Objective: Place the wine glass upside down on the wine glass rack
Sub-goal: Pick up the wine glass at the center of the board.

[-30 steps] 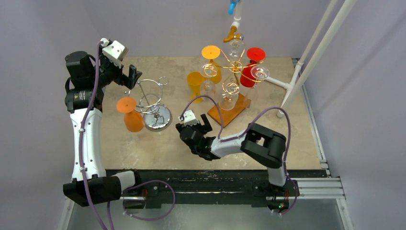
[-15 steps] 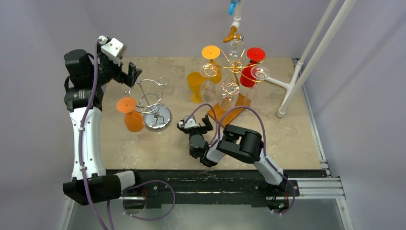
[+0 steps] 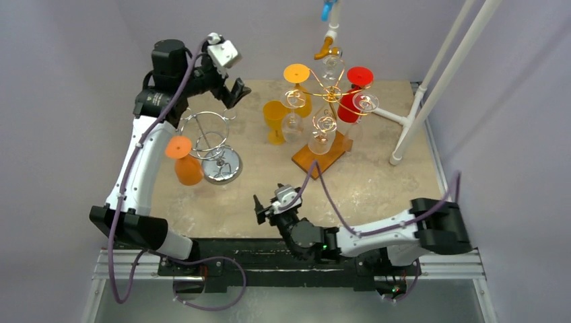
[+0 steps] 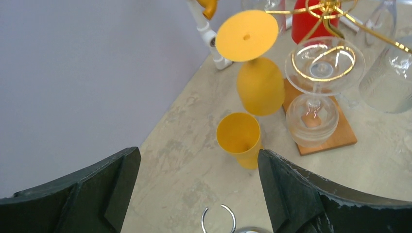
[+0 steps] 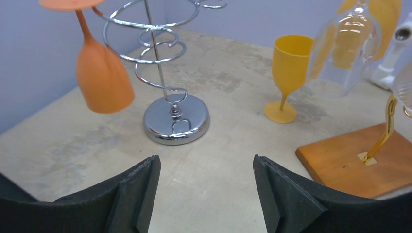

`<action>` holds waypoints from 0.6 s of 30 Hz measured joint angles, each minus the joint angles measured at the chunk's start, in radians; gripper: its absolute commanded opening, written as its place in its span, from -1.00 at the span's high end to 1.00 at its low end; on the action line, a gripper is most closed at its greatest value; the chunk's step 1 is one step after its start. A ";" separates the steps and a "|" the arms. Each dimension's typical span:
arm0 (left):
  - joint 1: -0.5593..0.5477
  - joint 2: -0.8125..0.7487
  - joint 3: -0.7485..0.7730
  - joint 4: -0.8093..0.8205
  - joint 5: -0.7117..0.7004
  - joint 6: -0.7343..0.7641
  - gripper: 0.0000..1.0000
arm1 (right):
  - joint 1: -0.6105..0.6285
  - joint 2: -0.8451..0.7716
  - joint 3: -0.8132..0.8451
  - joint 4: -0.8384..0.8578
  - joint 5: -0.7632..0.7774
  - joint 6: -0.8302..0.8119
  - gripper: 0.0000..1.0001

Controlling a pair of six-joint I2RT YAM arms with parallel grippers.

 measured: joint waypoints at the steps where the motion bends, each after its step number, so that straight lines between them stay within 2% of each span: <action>1: -0.021 0.006 -0.013 0.000 -0.015 0.025 -1.00 | 0.003 -0.077 0.004 -0.116 -0.018 0.074 -0.57; 4: -0.075 0.013 -0.076 -0.001 -0.046 0.132 -1.00 | 0.048 -0.261 0.021 -0.381 -0.021 0.225 -0.62; 7: -0.101 0.013 -0.134 -0.009 -0.025 0.278 -0.98 | 0.128 -0.379 0.082 -0.676 -0.026 0.372 -0.58; 8: -0.103 0.013 -0.151 -0.021 -0.013 0.336 -0.97 | 0.151 -0.410 0.108 -0.776 -0.034 0.415 -0.63; 10: -0.105 0.017 -0.171 -0.061 0.010 0.448 -0.96 | 0.190 -0.478 0.150 -0.936 -0.039 0.479 -0.95; 14: -0.113 0.032 -0.183 -0.134 0.044 0.660 -0.94 | 0.265 -0.593 0.255 -1.164 -0.026 0.561 -0.98; 18: -0.148 0.038 -0.240 -0.174 0.055 0.821 -0.92 | 0.354 -0.605 0.412 -1.337 0.041 0.623 -0.95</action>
